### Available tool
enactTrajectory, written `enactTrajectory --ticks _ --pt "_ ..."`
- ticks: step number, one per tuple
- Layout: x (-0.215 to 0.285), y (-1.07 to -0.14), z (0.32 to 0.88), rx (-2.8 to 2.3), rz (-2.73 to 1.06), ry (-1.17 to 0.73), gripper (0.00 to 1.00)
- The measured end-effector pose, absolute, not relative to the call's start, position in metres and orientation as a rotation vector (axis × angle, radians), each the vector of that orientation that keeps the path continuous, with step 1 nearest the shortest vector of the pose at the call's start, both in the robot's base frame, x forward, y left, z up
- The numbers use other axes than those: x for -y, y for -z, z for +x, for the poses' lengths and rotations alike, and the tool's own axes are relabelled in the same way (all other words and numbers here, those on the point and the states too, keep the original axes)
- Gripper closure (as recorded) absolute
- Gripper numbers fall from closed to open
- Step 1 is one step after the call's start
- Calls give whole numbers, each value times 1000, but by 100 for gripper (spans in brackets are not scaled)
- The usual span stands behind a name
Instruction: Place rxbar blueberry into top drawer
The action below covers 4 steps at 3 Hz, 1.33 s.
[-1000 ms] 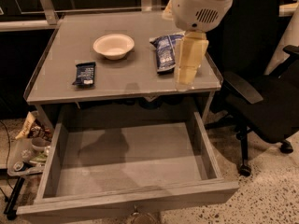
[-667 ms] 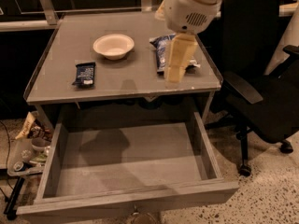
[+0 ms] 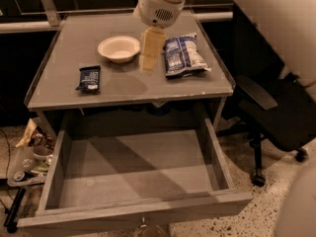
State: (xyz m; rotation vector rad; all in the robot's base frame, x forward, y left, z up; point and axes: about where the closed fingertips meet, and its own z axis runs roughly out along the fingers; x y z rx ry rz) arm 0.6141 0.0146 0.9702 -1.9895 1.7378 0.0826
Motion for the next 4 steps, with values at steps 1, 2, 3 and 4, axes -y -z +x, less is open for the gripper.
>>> enactTrajectory --ticks 1,2,3,4 --pt "-39 -956 647 -1734 -2009 -151 0" --pt "-41 -959 652 -1726 -1997 -151 0" --pt "-61 -950 653 -1688 -2004 -181 0" --pt "-94 -937 660 -1647 -2047 -239 0"
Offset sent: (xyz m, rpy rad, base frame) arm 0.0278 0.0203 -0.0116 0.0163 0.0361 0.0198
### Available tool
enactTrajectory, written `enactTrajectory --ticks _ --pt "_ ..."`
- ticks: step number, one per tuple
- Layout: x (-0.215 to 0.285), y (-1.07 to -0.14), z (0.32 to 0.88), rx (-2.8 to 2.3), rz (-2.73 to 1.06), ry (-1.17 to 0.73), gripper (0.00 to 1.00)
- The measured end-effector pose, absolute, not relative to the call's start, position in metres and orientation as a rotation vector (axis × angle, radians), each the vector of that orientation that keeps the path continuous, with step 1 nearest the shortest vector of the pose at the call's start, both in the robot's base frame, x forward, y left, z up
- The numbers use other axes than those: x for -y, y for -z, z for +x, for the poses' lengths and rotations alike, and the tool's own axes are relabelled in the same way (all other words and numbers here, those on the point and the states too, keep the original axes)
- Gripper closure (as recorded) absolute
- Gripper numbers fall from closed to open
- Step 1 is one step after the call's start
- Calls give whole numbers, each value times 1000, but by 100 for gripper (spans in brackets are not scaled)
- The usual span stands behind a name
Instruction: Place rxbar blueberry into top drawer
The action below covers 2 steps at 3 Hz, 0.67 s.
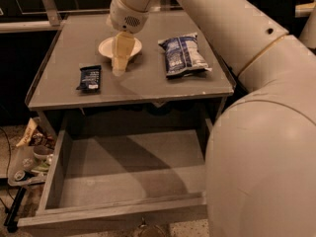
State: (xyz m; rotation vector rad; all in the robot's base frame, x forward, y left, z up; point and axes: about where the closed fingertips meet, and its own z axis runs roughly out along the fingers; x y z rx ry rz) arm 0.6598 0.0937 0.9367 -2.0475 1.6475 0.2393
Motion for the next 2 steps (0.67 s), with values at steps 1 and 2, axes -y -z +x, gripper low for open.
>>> enactTrajectory --ticks 1,2 --pt "-123 -922 665 -1629 -2117 -291 0" --pt "-127 -921 665 -1625 -2123 -295 0"
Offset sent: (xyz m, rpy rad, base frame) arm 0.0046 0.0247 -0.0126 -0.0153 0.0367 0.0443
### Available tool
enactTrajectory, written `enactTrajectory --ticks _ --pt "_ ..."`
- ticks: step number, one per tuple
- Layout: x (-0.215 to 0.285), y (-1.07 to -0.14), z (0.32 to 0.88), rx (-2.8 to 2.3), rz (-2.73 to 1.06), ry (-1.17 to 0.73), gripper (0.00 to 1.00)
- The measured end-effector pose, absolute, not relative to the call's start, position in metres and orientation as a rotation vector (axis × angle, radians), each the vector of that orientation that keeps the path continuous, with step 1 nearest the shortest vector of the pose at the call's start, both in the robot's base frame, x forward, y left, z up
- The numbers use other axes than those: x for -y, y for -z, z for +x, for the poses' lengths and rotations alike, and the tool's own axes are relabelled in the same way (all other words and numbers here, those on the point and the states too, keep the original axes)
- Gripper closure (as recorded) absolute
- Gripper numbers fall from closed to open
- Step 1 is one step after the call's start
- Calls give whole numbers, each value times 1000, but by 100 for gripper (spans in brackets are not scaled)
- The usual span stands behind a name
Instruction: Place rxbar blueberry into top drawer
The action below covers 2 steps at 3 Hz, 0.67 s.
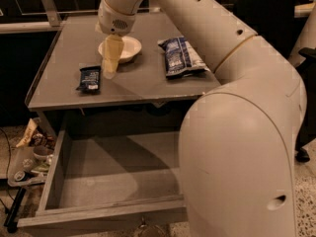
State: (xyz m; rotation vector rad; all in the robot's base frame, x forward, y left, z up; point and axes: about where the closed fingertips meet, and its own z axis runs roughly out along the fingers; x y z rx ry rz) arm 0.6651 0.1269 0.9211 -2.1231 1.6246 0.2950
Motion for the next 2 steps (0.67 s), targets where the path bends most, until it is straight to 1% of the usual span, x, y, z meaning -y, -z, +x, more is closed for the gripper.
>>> enactTrajectory --ticks 1,2 --pt "-137 -910 668 -1654 -2102 -329 0" --pt "-161 -885 675 -1717 -2106 -383 0"
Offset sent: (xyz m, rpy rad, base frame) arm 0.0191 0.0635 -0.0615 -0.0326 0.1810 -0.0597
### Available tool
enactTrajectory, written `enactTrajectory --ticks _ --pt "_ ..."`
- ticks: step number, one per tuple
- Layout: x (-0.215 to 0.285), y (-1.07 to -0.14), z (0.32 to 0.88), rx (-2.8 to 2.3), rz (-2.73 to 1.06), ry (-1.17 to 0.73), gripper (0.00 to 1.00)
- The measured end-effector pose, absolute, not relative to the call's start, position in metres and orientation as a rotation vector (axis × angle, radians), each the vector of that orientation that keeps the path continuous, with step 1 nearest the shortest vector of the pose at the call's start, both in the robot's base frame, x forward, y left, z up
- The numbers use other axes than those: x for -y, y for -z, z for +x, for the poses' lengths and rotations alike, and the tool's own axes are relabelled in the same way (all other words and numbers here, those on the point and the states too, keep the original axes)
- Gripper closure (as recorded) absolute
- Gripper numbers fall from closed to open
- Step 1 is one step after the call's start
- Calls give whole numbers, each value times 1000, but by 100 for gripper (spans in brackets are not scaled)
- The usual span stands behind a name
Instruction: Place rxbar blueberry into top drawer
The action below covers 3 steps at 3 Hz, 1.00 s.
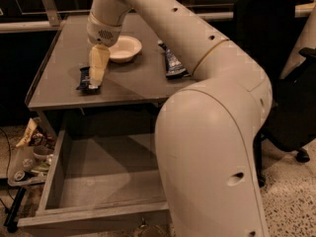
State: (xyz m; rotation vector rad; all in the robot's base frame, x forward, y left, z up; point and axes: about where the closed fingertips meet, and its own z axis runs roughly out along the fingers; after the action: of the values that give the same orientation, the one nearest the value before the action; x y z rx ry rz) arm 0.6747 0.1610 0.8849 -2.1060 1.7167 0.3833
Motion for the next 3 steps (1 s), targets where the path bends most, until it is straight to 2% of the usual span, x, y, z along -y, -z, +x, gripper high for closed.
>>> enactTrajectory --ticks 3 --pt "-181 -856 686 -1751 -2098 -450 0"
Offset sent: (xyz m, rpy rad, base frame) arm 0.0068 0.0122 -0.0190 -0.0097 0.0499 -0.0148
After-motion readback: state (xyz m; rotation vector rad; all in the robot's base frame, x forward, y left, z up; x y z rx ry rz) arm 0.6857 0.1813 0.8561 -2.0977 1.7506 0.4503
